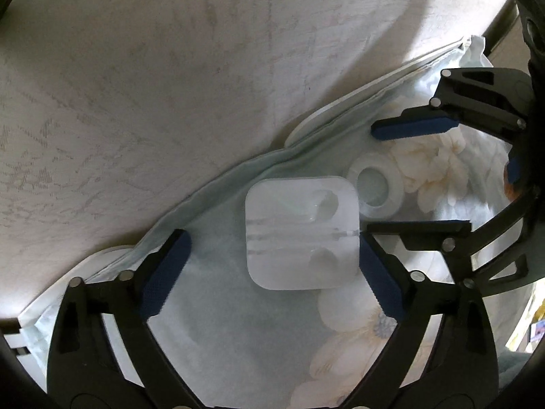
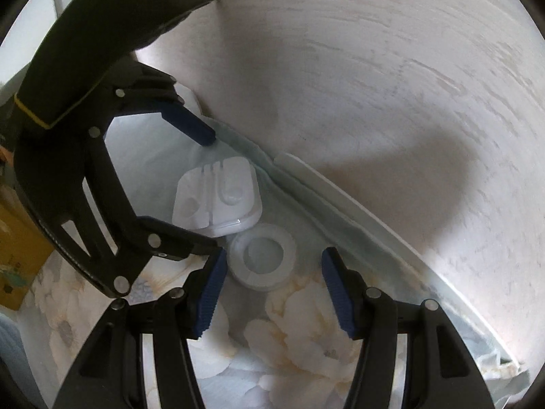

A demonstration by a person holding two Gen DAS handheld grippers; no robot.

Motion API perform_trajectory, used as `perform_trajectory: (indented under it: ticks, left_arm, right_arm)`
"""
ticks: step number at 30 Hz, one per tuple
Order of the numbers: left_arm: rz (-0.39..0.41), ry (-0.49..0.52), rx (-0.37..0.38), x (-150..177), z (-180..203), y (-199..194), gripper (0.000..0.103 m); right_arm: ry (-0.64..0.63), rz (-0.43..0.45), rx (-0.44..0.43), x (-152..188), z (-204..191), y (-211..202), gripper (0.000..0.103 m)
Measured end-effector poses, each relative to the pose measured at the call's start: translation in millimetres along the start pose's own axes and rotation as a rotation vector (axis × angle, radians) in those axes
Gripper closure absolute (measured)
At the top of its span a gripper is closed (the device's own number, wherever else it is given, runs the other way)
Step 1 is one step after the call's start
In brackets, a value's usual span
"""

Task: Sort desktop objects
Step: 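Grasp the white earphone case with the left gripper while the right grasps the clear tape roll, then carry the earphone case and tape roll into the cardboard box and release both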

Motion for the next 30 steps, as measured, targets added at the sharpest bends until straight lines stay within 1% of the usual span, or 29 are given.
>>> perform_trajectory:
  ticks: [1,2,3,4,5,6,7,13,19,25,27,28,30]
  left_arm:
    - [0.002,0.002,0.006,1,0,-1,0.011]
    - [0.004,0.001,0.022,1,1,-2,0.016]
    - [0.007,0.002,0.023,2,1,-3,0.018]
    - [0.011,0.003,0.024,2,2,-4,0.024]
    - [0.014,0.005,0.025,2,2,-6,0.033]
    - [0.017,0.011,0.025,2,3,-8,0.039]
    - [0.017,0.015,0.022,2,4,-10,0.042]
    - [0.009,0.021,0.018,6,6,-16,0.042]
    - [0.017,0.005,0.018,7,16,-40,0.042]
    - [0.062,0.012,0.003,9,35,-84,0.042]
    - [0.091,0.025,-0.007,14,44,-106,0.042]
    - [0.104,0.030,-0.015,21,40,-117,0.042]
    - [0.136,0.024,-0.039,23,42,-143,0.042]
  right_arm:
    - [-0.009,0.002,0.002,0,0,0,0.051]
    - [-0.018,0.009,0.002,1,-1,-2,0.058]
    - [-0.021,0.014,0.004,1,-1,-3,0.062]
    - [-0.021,0.017,0.007,1,-1,-4,0.064]
    - [-0.016,0.015,0.008,1,0,-4,0.064]
    - [-0.010,0.016,0.007,1,1,-4,0.064]
    - [-0.007,0.017,0.011,1,1,-5,0.064]
    - [0.011,0.022,0.021,2,1,-13,0.064]
    - [0.070,0.025,0.044,8,7,-37,0.064]
    - [0.085,-0.016,0.078,15,9,-75,0.064]
    - [0.087,0.002,0.099,13,10,-97,0.064]
    - [0.088,0.011,0.102,12,10,-108,0.064]
    - [0.092,0.027,0.114,8,11,-131,0.064]
Point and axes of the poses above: each gripper's, at about its wrist camera, not at the fingertips, and y roughly the way its jaws point, z to its right, x to its underside, the point moved 5 cm from there along y, roughly the way its jaws point, and after that the axes turned 15 degrees about x, right-handed, at the moved point
